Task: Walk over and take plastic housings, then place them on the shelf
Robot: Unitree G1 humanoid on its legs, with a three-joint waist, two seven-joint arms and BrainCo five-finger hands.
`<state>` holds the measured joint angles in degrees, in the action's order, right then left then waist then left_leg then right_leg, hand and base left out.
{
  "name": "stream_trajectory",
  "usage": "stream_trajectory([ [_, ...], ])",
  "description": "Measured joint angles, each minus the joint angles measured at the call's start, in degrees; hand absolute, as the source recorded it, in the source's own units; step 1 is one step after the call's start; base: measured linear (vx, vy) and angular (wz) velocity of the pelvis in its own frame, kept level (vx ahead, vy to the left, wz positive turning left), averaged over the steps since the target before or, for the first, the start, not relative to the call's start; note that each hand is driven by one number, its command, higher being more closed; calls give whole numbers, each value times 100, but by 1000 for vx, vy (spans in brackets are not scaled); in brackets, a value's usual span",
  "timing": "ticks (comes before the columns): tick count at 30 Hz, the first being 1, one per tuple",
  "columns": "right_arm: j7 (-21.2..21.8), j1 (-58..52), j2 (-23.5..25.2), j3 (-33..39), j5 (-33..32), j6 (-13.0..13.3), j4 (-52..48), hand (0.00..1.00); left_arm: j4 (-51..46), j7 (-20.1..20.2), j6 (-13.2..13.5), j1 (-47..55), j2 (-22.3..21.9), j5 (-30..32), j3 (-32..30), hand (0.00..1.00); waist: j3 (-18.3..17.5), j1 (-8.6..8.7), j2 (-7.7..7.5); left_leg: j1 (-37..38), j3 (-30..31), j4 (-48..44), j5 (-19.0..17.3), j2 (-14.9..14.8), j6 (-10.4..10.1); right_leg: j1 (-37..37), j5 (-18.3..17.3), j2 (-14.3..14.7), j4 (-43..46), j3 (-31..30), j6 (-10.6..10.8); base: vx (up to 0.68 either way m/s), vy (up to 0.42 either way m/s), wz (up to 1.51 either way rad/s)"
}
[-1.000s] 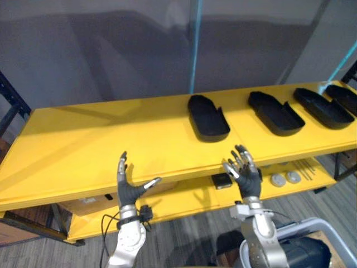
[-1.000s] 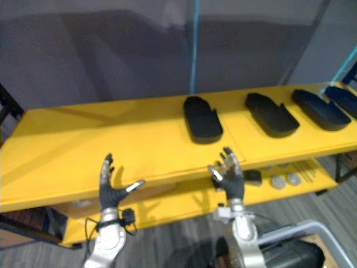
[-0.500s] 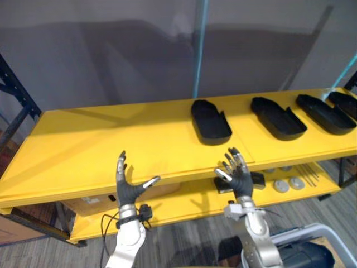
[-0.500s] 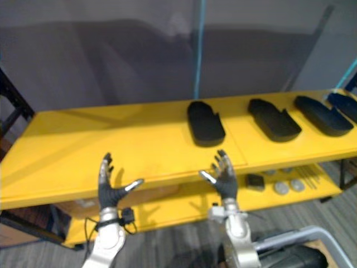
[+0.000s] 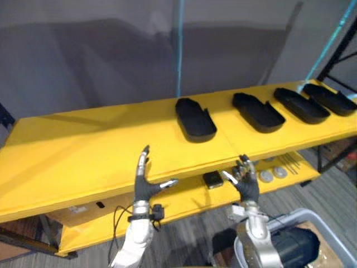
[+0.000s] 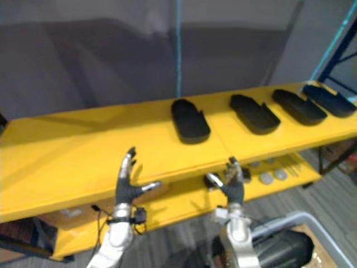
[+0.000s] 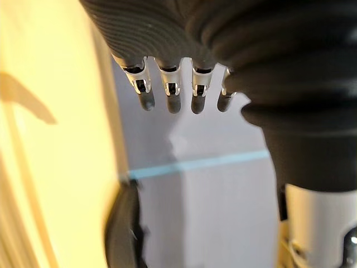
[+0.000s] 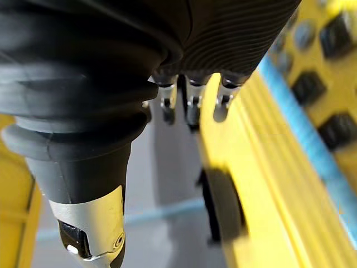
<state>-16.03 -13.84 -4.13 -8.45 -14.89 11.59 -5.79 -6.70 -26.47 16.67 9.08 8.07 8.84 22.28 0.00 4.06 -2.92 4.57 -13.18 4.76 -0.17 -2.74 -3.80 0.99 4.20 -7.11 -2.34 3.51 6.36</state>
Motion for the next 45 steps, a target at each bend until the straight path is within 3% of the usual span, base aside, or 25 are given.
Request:
stream_trajectory([
  [5,77,-198,7,164,-165,302,-78,0,21,16,-33,-176,20,6,405,0,52,165,3,138,-292,-4,-89,-31,-27,22,21,65,-20,-276,-3,-1,0,-30],
  [10,333,-310,12,215,-288,495,-270,0,78,-111,-233,-334,22,2,491,0,114,150,29,119,-321,-5,-105,-31,-26,78,34,76,-27,-344,5,17,2,-7],
  [15,503,-307,12,213,-290,502,-270,0,89,-236,-304,-328,14,6,398,0,163,131,56,27,-153,-6,-110,-12,-15,70,37,28,-32,-189,13,37,11,15],
  [20,618,-254,6,159,-293,509,-270,0,85,-502,-311,-194,12,6,-98,0,220,17,4,32,99,-4,-126,14,7,-126,-26,-25,-47,111,63,21,2,27],
  [31,722,269,-11,-3,-285,489,-60,0,-194,-1026,-349,137,-66,6,-955,0,262,-177,46,-51,592,-3,-45,165,99,-320,-72,-207,-9,629,102,11,17,25],
  [45,564,430,-30,-49,-236,380,311,0,-386,-1198,-347,250,-252,-230,-1528,0,289,-178,56,-57,820,26,46,231,129,-425,-153,-289,66,922,113,-15,3,9],
])
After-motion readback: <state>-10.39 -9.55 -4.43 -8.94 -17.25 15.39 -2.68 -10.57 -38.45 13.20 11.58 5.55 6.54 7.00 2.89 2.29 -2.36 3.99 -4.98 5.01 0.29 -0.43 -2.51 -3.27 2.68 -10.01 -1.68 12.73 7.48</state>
